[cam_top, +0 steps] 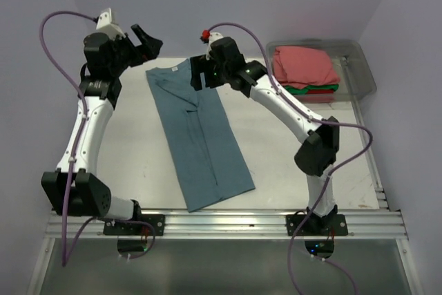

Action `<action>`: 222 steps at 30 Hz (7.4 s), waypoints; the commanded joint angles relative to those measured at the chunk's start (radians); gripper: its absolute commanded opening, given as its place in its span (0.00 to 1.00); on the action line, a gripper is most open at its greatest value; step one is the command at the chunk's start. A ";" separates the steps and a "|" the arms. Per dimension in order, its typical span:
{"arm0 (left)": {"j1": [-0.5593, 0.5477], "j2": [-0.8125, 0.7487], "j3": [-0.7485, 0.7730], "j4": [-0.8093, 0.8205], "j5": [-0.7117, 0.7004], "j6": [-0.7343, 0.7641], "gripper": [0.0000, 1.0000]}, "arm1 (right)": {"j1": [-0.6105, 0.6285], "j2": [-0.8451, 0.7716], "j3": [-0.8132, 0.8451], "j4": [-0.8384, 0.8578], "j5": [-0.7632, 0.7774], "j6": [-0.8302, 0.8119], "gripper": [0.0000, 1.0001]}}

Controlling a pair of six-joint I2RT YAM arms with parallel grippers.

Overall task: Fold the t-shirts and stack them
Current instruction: Rotate the tshirt 90 degrees, then grab the bottom of the folded rectangular tshirt with both arms

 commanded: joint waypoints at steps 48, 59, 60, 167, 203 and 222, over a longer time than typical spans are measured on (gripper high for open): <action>-0.036 -0.202 -0.768 0.149 0.127 -0.026 0.75 | -0.236 0.262 -0.152 0.267 -0.248 -0.003 0.05; -0.180 -0.058 -0.810 0.185 0.048 -0.060 0.54 | -0.149 0.057 -0.581 0.328 -0.181 0.026 0.00; -0.190 -0.056 -0.815 0.185 0.043 -0.060 0.54 | -0.132 0.052 -0.598 0.331 -0.175 0.028 0.00; -0.544 0.798 0.363 -0.392 -0.534 0.192 0.10 | -0.011 -0.718 -0.824 -0.081 0.293 0.122 0.67; -0.544 0.284 -0.306 -0.387 -0.709 -0.184 0.00 | -0.011 -0.650 -0.842 -0.038 0.261 0.095 0.66; -0.498 0.077 -0.327 -0.193 -0.704 -0.086 0.78 | -0.119 -0.375 -0.671 0.097 0.171 0.056 0.32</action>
